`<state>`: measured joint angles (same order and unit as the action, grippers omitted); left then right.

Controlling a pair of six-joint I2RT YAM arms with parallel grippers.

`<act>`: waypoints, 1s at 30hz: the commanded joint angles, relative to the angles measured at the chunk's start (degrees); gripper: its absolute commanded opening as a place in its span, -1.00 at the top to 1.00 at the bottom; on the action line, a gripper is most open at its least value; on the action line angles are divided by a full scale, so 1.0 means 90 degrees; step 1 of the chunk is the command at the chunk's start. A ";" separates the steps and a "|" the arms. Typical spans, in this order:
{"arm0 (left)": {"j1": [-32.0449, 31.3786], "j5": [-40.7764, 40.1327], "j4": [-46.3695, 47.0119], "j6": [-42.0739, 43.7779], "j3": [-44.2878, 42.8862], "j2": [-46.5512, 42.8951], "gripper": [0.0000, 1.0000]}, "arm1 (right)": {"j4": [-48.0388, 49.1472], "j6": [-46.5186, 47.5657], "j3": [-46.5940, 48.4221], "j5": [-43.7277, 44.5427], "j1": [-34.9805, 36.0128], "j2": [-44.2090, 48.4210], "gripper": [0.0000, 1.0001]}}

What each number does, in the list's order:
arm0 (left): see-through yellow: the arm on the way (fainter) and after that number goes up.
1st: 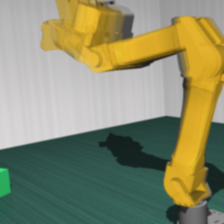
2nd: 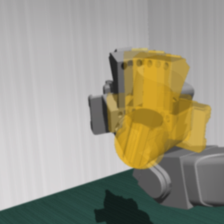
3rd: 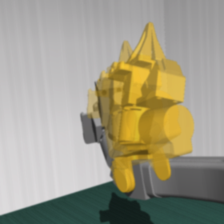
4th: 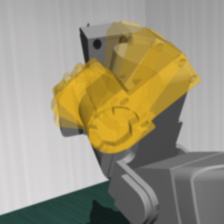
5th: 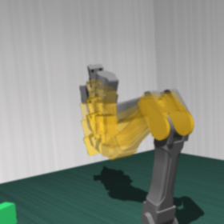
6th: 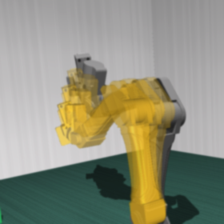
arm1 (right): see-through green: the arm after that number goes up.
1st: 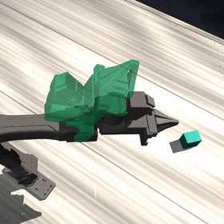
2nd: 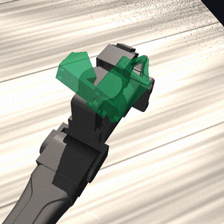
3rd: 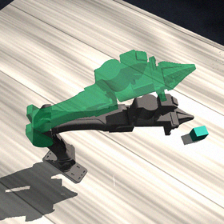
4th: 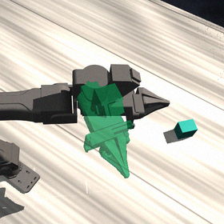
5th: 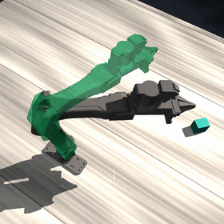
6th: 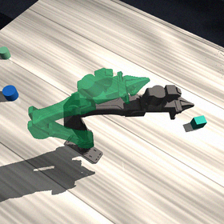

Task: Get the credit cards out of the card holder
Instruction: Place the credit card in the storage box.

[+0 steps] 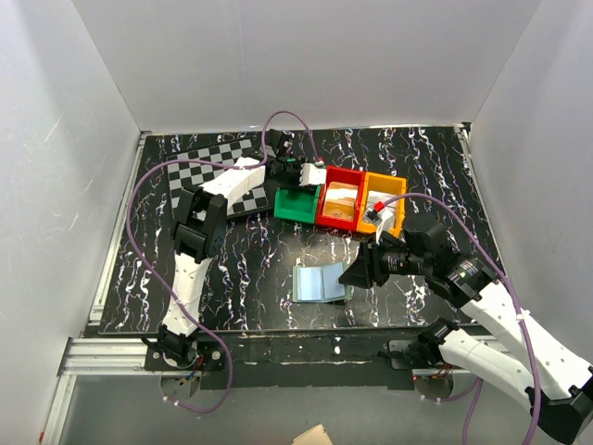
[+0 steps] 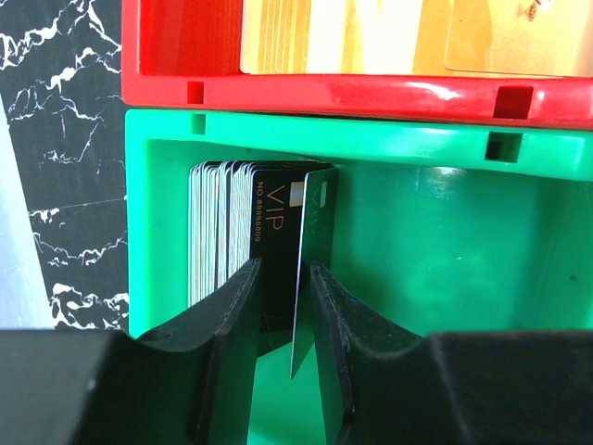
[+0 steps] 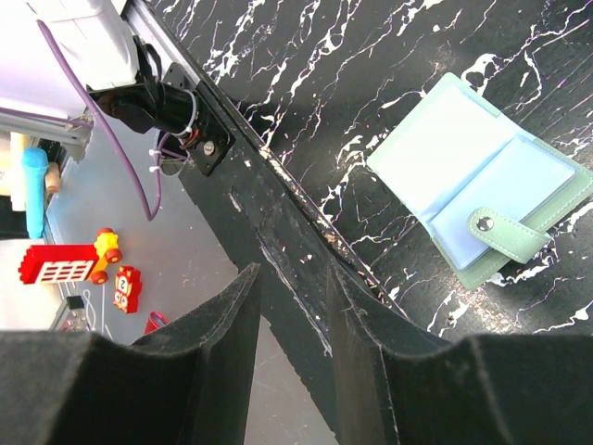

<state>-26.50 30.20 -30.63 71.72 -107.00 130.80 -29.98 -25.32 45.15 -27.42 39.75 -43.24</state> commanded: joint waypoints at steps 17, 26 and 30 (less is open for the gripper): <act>-0.0034 -0.0406 0.0533 -0.0235 -0.0269 -0.0393 0.42 | 0.0225 0.0050 0.0023 -0.0127 -0.0022 -0.0088 0.16; -0.0034 -0.0621 0.0805 -0.0361 -0.0026 -0.0939 0.14 | 0.0235 0.0050 0.0052 -0.0157 -0.0022 -0.0107 0.16; -0.0044 -0.0669 0.1595 -0.0761 0.0569 -0.1573 0.12 | 0.0225 0.0020 0.0052 -0.0137 -0.0022 -0.0049 0.16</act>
<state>-26.50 24.69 -23.79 68.45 -105.93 127.55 -29.82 -25.34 45.15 -27.81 39.75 -44.29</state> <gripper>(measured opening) 0.431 0.421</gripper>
